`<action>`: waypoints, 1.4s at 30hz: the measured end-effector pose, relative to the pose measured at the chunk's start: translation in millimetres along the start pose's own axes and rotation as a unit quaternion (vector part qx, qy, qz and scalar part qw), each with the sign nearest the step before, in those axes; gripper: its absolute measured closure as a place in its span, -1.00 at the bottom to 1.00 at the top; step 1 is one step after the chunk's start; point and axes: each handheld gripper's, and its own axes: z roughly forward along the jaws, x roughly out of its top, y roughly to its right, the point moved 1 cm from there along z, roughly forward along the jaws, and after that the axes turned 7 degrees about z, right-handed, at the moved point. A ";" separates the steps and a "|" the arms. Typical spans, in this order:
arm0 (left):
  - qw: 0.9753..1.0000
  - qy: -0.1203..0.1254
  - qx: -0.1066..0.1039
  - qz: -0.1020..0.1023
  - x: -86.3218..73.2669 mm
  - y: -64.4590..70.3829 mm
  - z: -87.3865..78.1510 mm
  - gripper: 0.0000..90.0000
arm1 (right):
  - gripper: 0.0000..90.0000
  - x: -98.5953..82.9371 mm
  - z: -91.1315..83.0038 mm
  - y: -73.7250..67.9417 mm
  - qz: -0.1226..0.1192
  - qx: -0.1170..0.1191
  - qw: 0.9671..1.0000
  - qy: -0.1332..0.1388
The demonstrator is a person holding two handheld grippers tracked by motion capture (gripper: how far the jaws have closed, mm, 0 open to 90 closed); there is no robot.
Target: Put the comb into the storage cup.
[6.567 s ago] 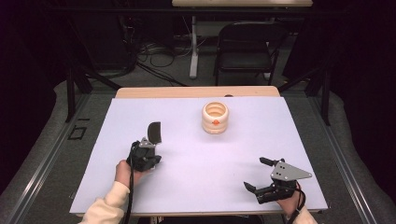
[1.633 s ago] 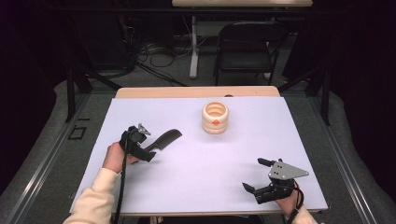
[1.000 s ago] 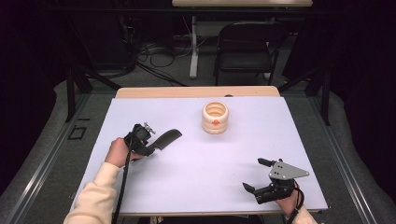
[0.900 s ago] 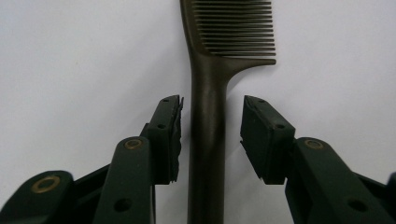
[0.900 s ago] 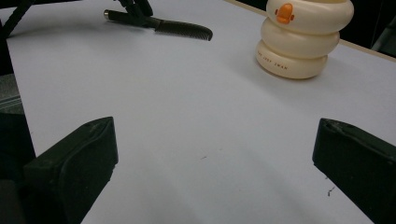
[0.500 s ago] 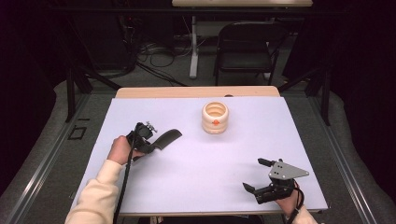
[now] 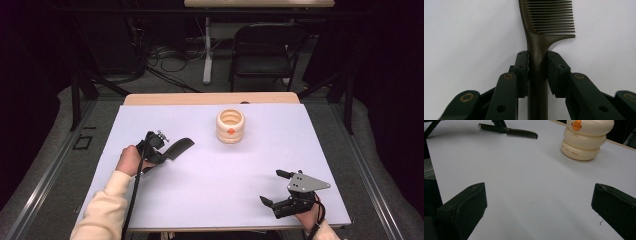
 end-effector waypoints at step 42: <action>0.990 0.132 0.017 -0.035 -11.6 3.5 -28.5 0.59 | -1.00 0.5 -0.4 -0.4 -0.003 -0.002 1.000 0.001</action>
